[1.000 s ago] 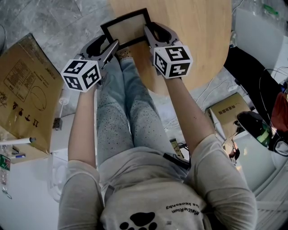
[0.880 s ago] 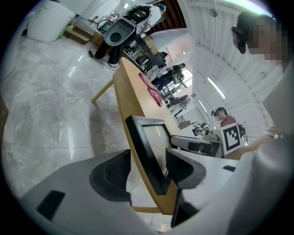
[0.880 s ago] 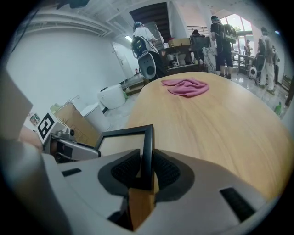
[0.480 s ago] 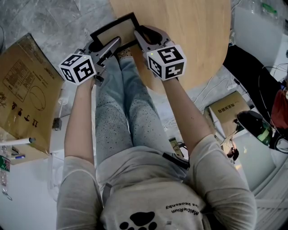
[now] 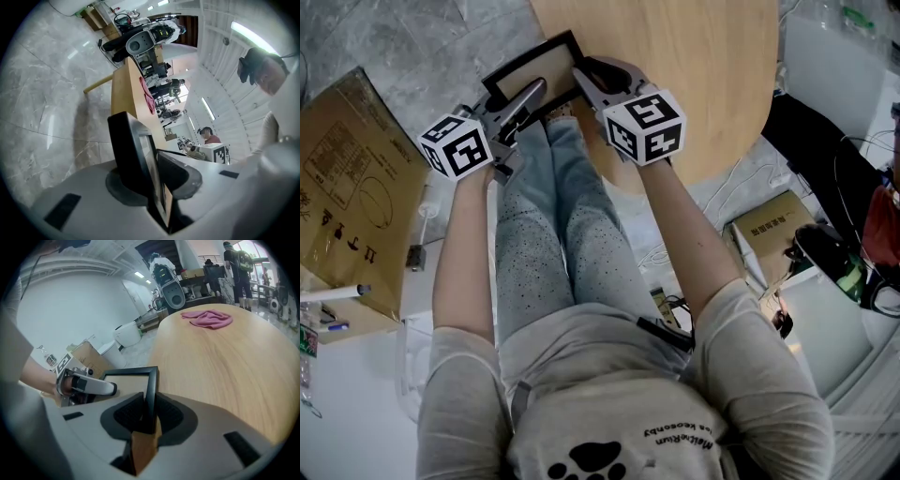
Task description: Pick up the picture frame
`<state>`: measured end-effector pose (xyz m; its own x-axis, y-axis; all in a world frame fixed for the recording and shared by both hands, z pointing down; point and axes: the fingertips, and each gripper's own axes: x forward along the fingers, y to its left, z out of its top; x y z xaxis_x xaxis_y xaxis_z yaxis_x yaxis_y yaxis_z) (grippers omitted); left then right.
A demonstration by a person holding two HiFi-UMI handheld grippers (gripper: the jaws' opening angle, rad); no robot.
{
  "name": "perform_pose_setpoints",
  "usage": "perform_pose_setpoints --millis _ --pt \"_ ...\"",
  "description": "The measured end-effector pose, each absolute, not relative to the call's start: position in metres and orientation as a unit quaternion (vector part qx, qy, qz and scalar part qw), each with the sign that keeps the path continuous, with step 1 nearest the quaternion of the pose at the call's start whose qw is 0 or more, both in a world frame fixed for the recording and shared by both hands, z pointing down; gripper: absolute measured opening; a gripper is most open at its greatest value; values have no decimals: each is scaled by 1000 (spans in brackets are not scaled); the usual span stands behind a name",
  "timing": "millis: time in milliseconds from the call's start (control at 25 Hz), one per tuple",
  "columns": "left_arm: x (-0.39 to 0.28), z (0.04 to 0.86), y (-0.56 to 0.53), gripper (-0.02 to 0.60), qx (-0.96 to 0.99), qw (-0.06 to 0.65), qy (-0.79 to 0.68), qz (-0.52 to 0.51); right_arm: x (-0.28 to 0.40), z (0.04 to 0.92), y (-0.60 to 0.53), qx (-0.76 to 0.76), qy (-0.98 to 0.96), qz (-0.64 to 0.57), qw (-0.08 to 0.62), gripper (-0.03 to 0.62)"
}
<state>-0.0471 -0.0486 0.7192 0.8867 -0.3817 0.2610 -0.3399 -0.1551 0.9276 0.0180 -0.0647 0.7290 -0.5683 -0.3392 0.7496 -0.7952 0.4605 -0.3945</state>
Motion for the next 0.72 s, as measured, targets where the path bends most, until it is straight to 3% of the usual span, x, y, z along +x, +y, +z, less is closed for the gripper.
perform_pose_setpoints --millis 120,720 --pt "-47 718 -46 50 757 607 -242 -12 17 728 -61 351 -798 384 304 91" --pt "-39 691 -44 18 764 586 -269 16 24 705 -59 374 -781 380 326 104"
